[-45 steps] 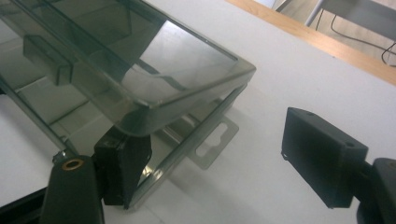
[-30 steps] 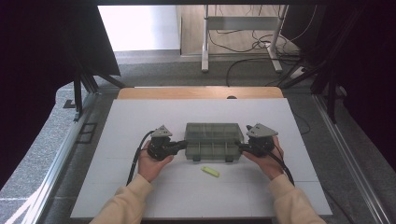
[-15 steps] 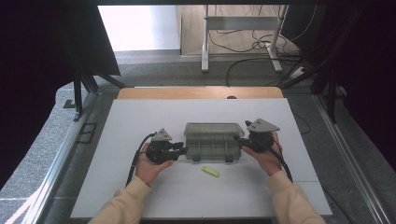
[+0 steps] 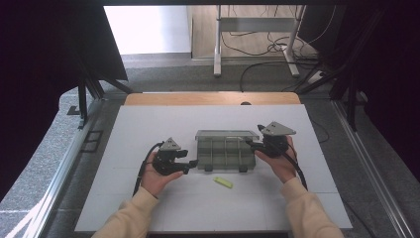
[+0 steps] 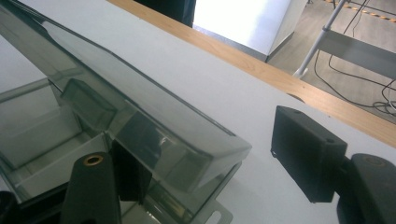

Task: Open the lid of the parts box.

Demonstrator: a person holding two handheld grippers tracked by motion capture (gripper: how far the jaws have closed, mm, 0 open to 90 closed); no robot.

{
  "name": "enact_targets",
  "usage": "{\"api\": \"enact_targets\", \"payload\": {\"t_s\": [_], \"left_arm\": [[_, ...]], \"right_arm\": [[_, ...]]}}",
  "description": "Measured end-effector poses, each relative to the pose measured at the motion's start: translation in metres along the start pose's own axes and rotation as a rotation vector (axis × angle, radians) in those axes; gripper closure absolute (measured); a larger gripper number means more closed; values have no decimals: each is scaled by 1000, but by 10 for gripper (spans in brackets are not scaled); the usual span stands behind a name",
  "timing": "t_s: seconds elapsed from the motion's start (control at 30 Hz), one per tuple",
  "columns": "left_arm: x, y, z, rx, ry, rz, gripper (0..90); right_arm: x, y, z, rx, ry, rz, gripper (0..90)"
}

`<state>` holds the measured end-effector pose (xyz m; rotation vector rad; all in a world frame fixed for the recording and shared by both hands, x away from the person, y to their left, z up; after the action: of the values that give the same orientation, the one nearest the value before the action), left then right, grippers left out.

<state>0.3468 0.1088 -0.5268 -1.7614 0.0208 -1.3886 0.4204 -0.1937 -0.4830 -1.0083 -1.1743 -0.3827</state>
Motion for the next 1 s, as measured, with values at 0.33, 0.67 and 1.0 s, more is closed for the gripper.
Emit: {"api": "enact_targets", "payload": {"t_s": [0.33,0.67,1.0], "left_arm": [[-2,1,1,3,3,11,380],[-3,2,0,3,15,20,364],[-3,2,-1,8,24,23,359]], "right_arm": [[10,4,-1,20,18,-27,342],[19,10,-5,51,60,-43,361],[26,16,-8,70,84,-44,386]]}}
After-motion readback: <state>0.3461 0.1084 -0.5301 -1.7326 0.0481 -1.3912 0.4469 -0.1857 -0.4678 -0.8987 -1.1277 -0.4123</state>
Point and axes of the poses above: each handheld gripper's, and its own axes: y roughly forward along the jaws, x roughly out of its top, z roughly to its left, the point moved 4 cm from there along y, roughly forward along the jaws, and after that the axes turned 14 degrees about y, right-handed, at the moved point
